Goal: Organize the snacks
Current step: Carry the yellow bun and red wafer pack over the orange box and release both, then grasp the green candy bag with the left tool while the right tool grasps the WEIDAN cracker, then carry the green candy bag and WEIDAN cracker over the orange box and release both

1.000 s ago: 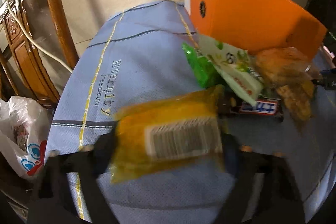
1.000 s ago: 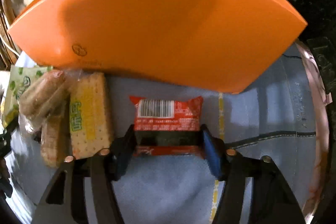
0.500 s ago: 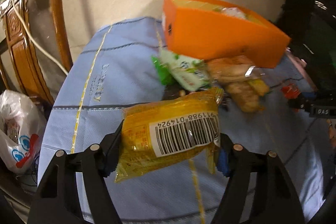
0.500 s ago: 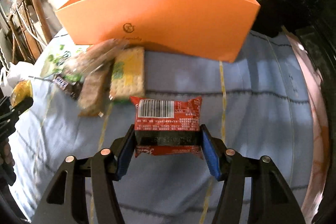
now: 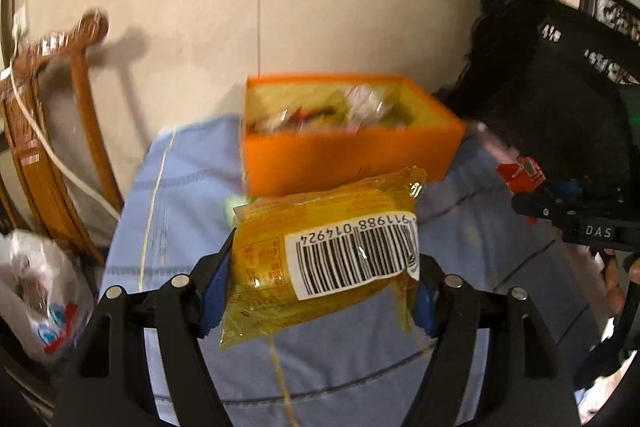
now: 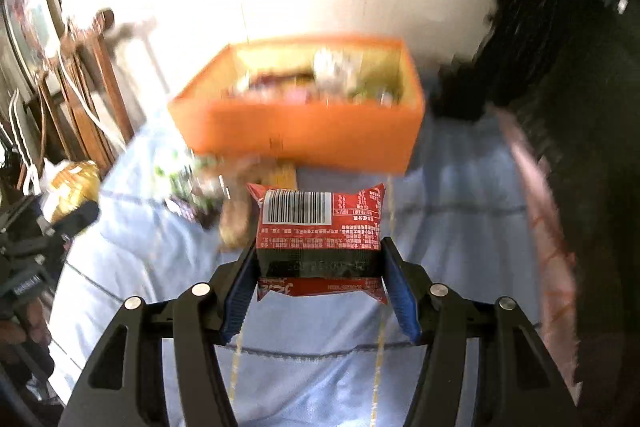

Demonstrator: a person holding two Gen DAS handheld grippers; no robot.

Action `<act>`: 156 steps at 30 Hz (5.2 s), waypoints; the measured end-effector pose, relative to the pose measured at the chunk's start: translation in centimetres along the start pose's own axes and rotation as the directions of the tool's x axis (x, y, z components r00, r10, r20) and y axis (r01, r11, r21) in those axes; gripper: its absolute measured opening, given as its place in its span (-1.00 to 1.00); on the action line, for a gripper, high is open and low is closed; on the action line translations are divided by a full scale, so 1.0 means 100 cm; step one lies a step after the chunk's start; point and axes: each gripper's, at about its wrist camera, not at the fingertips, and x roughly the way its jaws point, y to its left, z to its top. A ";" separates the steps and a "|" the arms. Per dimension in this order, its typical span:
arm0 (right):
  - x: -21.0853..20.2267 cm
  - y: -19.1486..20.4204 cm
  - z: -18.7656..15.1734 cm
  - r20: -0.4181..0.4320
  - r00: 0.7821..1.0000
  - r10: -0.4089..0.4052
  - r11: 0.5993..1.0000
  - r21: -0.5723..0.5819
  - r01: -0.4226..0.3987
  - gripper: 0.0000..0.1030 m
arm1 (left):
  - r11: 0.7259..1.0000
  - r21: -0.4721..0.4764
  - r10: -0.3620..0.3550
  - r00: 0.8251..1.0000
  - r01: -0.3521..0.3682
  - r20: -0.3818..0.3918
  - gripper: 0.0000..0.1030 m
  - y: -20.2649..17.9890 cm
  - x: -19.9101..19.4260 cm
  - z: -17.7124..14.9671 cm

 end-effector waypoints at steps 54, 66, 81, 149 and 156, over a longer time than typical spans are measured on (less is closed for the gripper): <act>0.090 -0.020 0.081 -0.050 0.997 -0.058 0.998 -0.022 0.057 0.73 | 0.976 -0.048 0.204 0.969 -0.212 -0.142 0.90 0.070 0.118 0.069; 0.149 0.030 0.003 -0.229 0.973 -0.008 0.998 -0.059 -0.006 0.67 | 0.977 -0.027 0.197 0.944 -0.212 -0.265 0.90 0.071 0.157 -0.012; 0.228 0.071 0.011 -0.323 0.944 -0.062 0.982 -0.186 0.001 0.60 | 0.990 0.009 0.134 0.929 -0.139 -0.346 0.92 0.073 0.234 -0.004; -0.054 0.009 0.135 0.192 0.975 0.113 0.993 -0.056 -0.104 -0.09 | 0.983 0.103 -0.163 0.976 0.149 0.146 -0.59 -0.011 -0.006 0.136; -0.056 -0.003 0.183 0.214 0.973 0.084 0.995 -0.066 -0.072 -0.09 | 0.989 0.093 -0.128 0.976 0.113 0.178 -0.59 -0.018 0.004 0.192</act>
